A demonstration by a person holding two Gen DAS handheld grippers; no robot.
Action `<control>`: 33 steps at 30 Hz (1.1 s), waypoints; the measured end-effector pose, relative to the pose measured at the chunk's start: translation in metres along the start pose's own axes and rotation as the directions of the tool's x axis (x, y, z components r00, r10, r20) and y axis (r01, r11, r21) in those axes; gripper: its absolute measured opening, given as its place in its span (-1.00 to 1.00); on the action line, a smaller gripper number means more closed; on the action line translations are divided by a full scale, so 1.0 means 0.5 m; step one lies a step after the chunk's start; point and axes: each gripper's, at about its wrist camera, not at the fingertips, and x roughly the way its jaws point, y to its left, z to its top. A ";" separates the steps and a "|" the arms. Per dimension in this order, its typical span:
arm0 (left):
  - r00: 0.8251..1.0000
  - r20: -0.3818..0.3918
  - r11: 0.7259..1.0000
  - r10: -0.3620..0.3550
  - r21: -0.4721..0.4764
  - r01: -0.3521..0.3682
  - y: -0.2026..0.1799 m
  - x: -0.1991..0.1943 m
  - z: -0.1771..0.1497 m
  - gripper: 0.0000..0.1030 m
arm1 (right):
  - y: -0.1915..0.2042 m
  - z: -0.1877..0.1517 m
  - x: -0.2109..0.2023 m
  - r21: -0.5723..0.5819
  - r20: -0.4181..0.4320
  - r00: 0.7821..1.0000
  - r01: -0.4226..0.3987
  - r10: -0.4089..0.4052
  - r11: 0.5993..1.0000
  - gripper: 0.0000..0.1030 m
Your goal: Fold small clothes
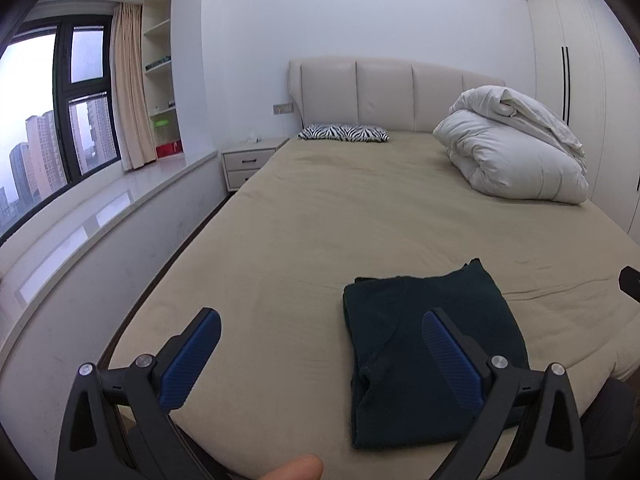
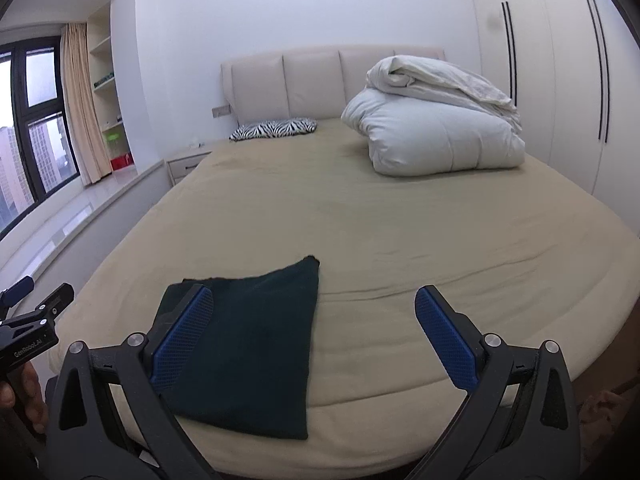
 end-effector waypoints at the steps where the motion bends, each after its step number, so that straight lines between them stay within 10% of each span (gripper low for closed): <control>1: 1.000 -0.013 1.000 -0.002 -0.003 0.002 -0.001 0.005 -0.007 1.00 | 0.006 -0.006 0.007 0.003 -0.015 1.000 0.007 -0.007 1.000 0.99; 13: 0.974 -0.215 0.998 -0.067 -0.017 0.065 -0.021 0.084 -0.088 1.00 | 0.052 -0.096 0.114 -0.049 -0.146 0.987 0.057 -0.064 0.997 0.99; 33: 0.957 -0.284 0.998 -0.059 -0.018 0.056 -0.015 0.112 -0.129 1.00 | 0.098 -0.188 0.210 -0.114 -0.269 0.960 0.049 -0.078 0.992 0.99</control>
